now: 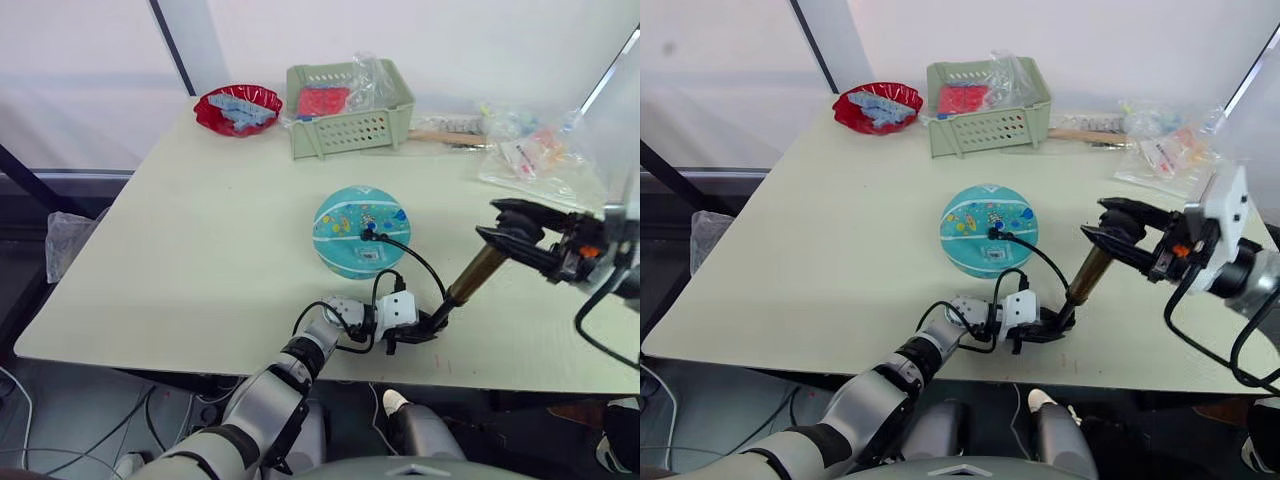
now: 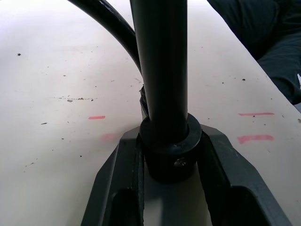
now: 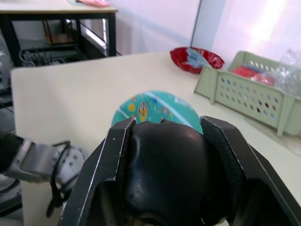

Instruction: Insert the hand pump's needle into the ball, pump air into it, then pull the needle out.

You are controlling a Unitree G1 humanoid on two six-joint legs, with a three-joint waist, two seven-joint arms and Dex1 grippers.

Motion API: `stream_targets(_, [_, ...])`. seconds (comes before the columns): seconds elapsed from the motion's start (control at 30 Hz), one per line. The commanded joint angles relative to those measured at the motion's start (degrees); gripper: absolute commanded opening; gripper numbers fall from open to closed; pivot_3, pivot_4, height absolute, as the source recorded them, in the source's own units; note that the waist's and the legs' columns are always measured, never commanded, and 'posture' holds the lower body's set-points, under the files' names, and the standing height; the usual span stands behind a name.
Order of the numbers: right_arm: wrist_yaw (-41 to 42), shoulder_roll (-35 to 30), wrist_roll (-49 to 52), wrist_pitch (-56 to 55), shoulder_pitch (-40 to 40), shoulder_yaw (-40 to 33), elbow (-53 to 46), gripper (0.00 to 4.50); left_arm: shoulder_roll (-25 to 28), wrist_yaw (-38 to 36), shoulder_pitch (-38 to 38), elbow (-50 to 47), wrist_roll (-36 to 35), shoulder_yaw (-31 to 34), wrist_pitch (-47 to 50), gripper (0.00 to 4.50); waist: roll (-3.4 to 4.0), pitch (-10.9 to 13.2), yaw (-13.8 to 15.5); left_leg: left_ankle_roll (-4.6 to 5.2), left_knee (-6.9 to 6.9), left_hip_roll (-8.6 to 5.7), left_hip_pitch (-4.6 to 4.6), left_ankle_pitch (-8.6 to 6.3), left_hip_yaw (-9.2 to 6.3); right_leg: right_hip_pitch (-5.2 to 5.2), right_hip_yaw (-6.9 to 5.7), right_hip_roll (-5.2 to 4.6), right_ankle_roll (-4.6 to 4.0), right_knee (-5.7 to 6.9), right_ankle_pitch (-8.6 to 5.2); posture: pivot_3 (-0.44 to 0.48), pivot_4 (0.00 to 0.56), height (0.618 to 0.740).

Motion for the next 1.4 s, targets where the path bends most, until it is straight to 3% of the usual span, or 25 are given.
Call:
stream_targets(0.03, [0.1,1.2,-7.8,-2.9,2.7,3.4,2.8,1.69,2.7,-0.6,3.3,7.0,6.0,-3.6,3.8,1.08,0.01,0.0,0.0,0.0,0.01,0.0,0.01,0.0,-0.01,0.01,0.0,0.0,0.0,0.0,0.0,0.0,0.15,0.736])
stream_targets(0.27, [1.6,9.1,-21.3,-16.3,9.5,14.3,10.5,1.68,2.7,-1.1,3.5,6.9,5.8,-3.5,3.6,1.08,-0.09,-0.4,0.0,0.0,0.0,0.01,0.04,0.0,-0.06,0.05,-0.06,0.06,-0.01,-0.02,-0.01,0.0,0.15,0.736])
stream_targets(0.47, [2.0,12.4,-26.7,-23.7,11.3,17.3,15.7,1.67,2.6,-1.1,3.6,6.8,5.2,-3.0,3.6,1.08,-0.04,-0.5,-0.1,0.0,-0.01,0.02,0.15,0.0,-0.06,0.08,-0.07,0.07,-0.01,-0.02,-0.01,0.0,0.15,0.736])
stream_targets(0.7, [2.3,9.6,-18.8,-18.6,7.3,11.4,9.3,1.67,2.5,-1.4,3.7,6.9,5.1,-2.8,3.5,1.08,0.15,-0.5,-0.1,0.0,0.0,0.01,0.13,0.0,-0.05,0.09,-0.05,0.07,-0.02,-0.02,-0.01,0.0,0.15,0.736])
stream_targets(0.9, [1.7,2.4,-4.9,-8.2,1.0,1.4,2.3,1.67,2.2,-1.5,3.6,7.1,5.0,-2.4,3.4,1.08,0.54,-0.1,0.0,0.01,0.0,-0.47,-0.03,-0.01,0.13,0.03,0.11,-0.42,0.01,-0.03,0.01,0.0,0.15,0.736])
stream_targets(1.23, [-0.3,-9.4,12.1,5.2,-9.8,-12.6,2.4,1.67,2.0,-1.8,3.4,7.2,5.0,-2.3,3.2,1.08,0.53,0.0,0.0,0.57,0.06,-0.8,-0.05,-0.35,0.62,-0.08,0.72,-0.63,0.61,-0.16,0.13,0.0,0.15,0.736])
stream_targets(1.4, [-3.7,-10.9,17.5,9.1,-12.0,-15.4,2.1,1.67,2.1,-1.9,3.3,7.2,5.0,-2.3,3.0,1.08,0.4,0.1,-0.1,0.72,0.14,-0.69,-0.16,-0.43,1.46,-0.51,1.6,-0.63,0.82,-0.15,0.27,0.0,0.15,0.736])
